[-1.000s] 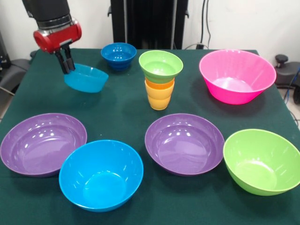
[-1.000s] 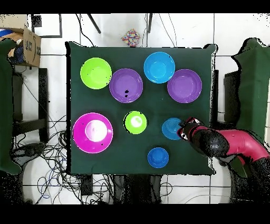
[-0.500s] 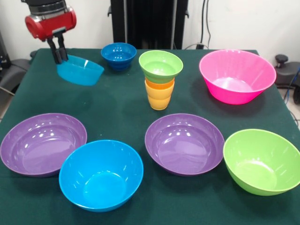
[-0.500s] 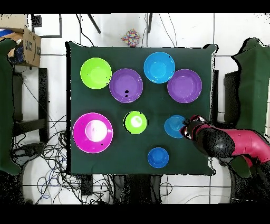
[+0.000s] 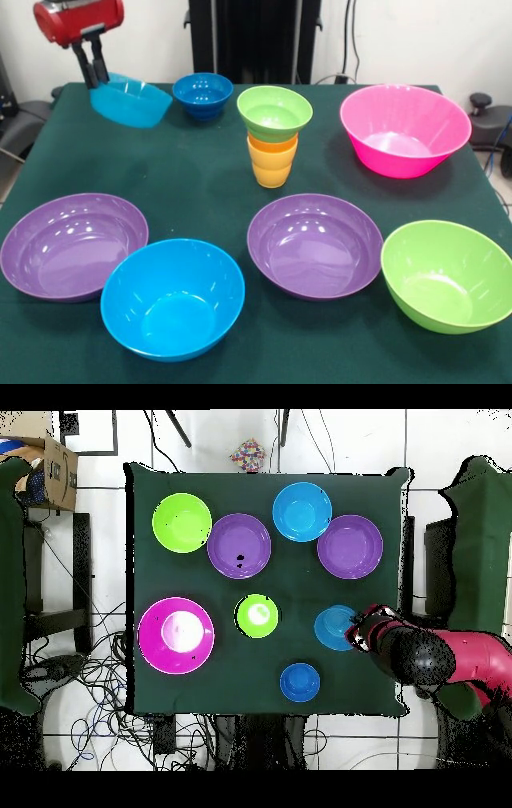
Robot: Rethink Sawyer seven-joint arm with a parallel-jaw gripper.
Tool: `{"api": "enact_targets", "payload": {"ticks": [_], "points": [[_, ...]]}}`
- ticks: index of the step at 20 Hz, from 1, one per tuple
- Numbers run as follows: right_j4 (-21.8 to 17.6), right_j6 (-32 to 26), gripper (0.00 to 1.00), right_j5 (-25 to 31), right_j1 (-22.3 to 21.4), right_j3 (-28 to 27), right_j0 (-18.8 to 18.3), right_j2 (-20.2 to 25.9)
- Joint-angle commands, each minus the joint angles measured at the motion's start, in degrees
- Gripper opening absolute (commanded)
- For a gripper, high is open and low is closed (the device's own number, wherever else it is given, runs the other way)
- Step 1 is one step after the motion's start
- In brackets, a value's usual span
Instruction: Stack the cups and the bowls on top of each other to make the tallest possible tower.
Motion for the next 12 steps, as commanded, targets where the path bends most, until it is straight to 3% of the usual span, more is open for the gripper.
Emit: {"api": "enact_targets", "payload": {"ticks": [1, 12], "points": [[1.85, -3.24, 0.00, 8.48, -2.00, 2.59, 4.61, -0.38], [7.25, -2.23, 0.00, 14.63, -6.38, 1.75, 7.32, 0.40]]}}
